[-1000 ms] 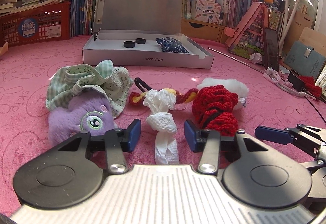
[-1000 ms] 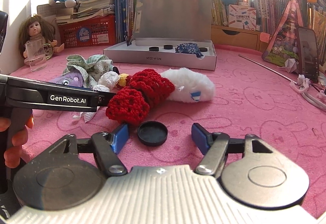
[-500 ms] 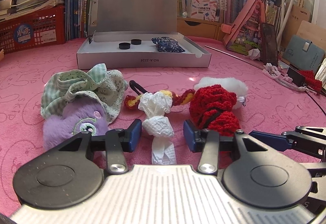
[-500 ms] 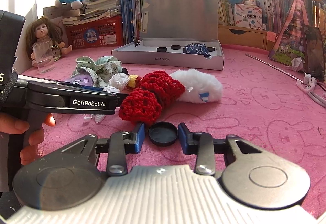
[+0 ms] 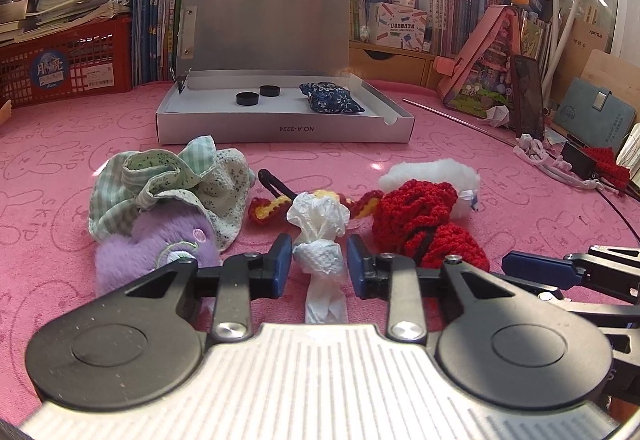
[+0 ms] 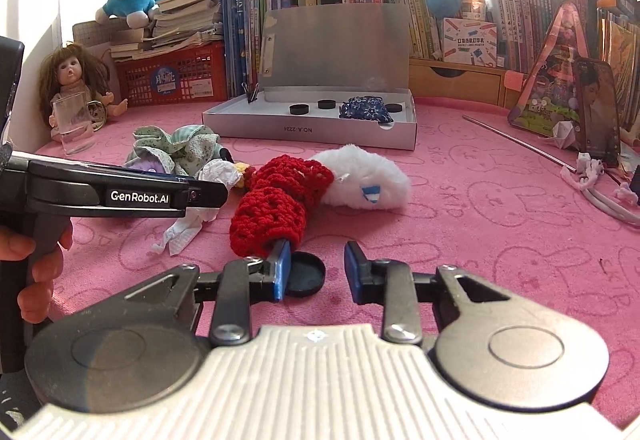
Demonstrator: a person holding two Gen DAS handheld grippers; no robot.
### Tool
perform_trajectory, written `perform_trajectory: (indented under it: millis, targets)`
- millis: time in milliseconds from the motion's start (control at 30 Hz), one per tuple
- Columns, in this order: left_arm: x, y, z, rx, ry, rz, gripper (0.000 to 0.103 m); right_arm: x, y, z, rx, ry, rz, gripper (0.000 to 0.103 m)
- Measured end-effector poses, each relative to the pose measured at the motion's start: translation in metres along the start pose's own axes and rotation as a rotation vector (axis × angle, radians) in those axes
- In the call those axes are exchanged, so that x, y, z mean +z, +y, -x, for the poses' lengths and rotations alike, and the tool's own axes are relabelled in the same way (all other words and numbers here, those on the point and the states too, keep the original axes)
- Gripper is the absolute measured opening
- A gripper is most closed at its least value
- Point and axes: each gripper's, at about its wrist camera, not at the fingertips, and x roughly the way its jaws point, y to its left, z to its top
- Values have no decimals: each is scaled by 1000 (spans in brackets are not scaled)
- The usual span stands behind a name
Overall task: Organize objects
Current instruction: 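Close the right tool on the black lid while the left tool grips the white tissue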
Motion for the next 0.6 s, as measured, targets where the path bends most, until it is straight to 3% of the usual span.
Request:
perform_trajectory:
  millis: [67, 133, 433, 600]
  targets:
    - [-2, 1, -2, 0, 8, 1, 36, -1, 1, 1, 5, -3, 0, 40]
    - [-2, 1, -3, -1, 12, 1, 36, -2, 3, 1, 9, -3, 10, 48]
    - [-3, -1, -11, 8, 16, -17, 36, -6, 14, -10, 0, 17, 54, 64]
    - [-3, -4, -14, 17, 14, -30, 37, -9, 12, -10, -2, 10, 44, 65]
